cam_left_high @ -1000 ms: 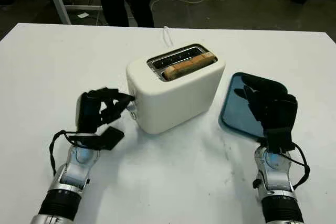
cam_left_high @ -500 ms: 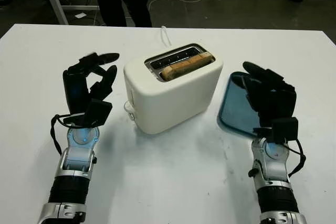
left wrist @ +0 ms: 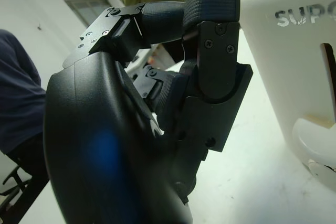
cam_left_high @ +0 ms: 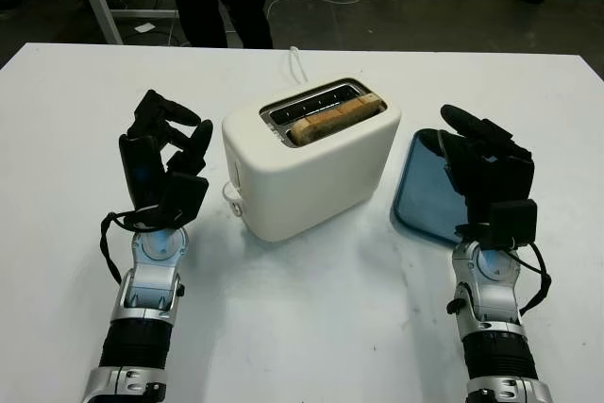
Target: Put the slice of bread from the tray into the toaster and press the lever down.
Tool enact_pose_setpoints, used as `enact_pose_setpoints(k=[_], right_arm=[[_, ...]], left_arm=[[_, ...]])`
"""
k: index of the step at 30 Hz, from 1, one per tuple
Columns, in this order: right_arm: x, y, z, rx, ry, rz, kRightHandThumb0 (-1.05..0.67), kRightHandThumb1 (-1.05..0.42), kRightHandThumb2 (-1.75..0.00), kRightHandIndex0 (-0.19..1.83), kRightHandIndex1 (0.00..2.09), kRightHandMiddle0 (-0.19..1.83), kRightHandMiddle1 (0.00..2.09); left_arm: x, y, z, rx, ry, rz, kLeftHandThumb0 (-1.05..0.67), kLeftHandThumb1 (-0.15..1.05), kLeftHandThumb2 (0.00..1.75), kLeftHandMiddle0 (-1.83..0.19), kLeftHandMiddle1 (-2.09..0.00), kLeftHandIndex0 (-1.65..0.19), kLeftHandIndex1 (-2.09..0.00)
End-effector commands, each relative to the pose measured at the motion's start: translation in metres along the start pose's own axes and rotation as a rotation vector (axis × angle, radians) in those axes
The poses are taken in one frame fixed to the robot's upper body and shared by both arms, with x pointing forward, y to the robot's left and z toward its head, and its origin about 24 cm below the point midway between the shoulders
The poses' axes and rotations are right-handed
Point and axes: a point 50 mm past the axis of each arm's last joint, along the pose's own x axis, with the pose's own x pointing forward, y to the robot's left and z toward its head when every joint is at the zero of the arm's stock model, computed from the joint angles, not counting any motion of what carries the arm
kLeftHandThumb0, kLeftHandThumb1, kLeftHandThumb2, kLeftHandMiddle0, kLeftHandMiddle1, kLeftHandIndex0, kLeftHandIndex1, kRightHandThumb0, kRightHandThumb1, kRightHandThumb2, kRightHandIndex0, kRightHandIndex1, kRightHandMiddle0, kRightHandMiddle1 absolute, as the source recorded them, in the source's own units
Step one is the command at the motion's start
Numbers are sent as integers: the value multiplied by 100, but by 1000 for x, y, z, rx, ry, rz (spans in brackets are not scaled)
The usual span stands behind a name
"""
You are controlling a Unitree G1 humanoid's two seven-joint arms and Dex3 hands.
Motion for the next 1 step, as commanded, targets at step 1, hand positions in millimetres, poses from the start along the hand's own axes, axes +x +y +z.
enact_pose_setpoints(k=[1], right_arm=[[3, 1, 3, 12, 1, 5, -47, -92, -5, 122, 2, 105, 0]], left_arm=[[-2, 0, 0, 2, 6, 11, -101, 92, 34, -87, -175, -59, -174]])
